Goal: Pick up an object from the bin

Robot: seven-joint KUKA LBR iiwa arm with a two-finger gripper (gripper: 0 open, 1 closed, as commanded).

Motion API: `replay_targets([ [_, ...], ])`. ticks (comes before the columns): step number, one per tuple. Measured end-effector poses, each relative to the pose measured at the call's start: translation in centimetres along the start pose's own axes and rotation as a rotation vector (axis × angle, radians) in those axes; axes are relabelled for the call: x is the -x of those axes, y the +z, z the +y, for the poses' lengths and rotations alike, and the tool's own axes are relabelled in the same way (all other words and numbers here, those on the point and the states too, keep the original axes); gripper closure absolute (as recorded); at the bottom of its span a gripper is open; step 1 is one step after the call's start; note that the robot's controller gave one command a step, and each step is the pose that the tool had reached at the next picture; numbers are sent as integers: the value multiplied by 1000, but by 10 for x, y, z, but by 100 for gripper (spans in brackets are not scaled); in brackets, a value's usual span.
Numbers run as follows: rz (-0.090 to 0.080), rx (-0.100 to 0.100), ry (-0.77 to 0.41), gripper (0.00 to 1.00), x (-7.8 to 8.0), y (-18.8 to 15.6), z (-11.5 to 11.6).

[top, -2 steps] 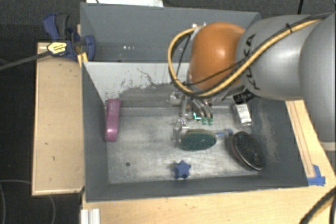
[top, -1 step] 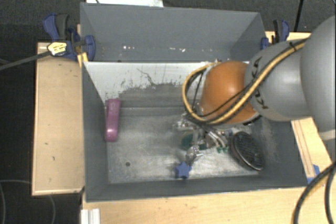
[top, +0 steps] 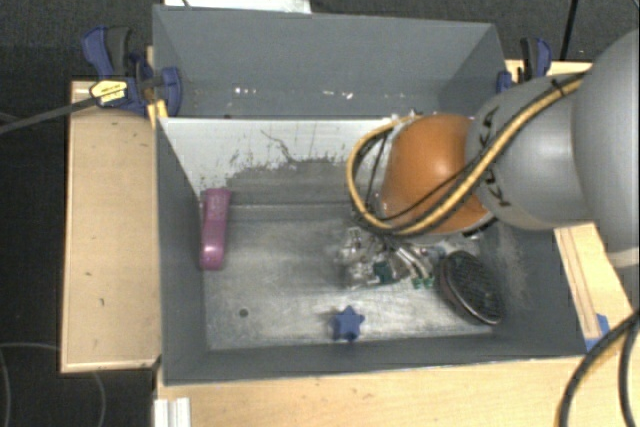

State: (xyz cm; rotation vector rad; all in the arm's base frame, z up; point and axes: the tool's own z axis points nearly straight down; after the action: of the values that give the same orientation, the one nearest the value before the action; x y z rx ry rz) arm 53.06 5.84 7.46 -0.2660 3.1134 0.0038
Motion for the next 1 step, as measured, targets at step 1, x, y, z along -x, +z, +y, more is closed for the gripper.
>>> replay_targets([
  [1,5,-1,115,100,40,-104,7],
])
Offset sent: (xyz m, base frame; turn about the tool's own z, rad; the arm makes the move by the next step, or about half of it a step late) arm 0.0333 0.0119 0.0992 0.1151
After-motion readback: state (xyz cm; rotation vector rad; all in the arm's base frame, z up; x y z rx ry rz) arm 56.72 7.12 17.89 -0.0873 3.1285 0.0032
